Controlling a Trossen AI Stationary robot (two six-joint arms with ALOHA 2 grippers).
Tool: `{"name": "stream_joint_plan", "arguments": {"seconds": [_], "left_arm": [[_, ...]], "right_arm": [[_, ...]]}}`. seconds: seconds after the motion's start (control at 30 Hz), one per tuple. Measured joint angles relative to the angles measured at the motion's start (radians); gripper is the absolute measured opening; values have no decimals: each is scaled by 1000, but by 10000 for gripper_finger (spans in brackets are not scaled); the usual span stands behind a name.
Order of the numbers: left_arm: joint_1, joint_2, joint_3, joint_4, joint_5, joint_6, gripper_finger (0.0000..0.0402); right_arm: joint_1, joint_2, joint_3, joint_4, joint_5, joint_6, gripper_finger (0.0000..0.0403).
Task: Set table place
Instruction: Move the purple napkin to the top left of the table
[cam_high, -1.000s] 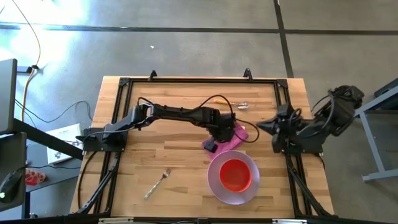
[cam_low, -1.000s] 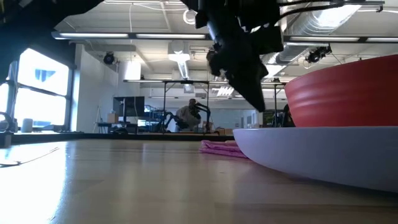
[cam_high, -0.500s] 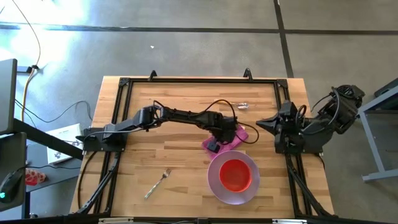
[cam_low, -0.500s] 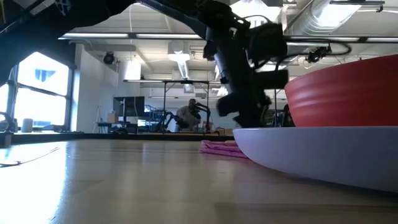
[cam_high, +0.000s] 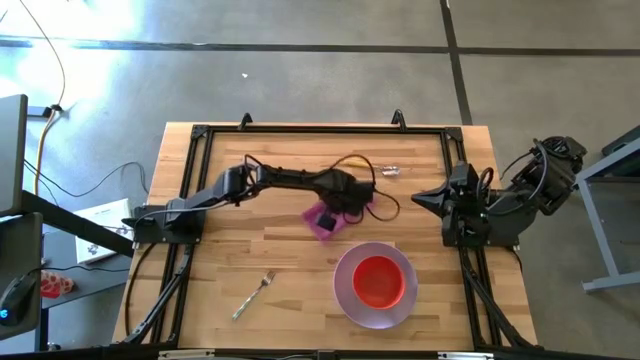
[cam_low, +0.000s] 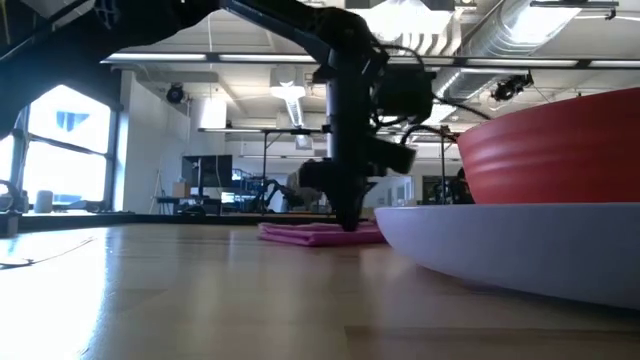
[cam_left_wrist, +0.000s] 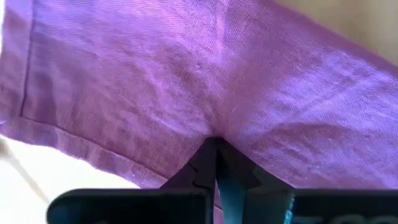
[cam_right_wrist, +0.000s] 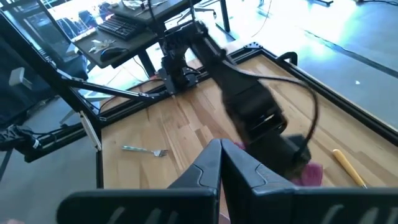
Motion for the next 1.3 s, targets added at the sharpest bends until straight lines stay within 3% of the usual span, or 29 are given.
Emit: {"name": "stream_joint_plan", "arguments": {"seconds": [0.33, 0.73, 0.87, 1.0, 1.13, 1.3], "left_arm": [[30, -50, -10, -103, 42, -29, 0], [44, -427, -21, -151, 64, -19, 0], [61, -546, -197, -25, 112, -30, 0], [70, -669, -505, 174, 199, -96, 0], [69, -740, -795, 369, 206, -210, 0], [44, -758, -941, 542, 277, -259, 0]], "right_arm": [[0, 0, 0, 0, -18, 0, 0], [0, 0, 0, -6, -12, -4, 0], [0, 0, 0, -6, -10, -15, 0], [0, 0, 0, -6, 0, -19, 0], [-3, 0, 0, -7, 30, -19, 0], [-3, 0, 0, -8, 91, -19, 0]]}}
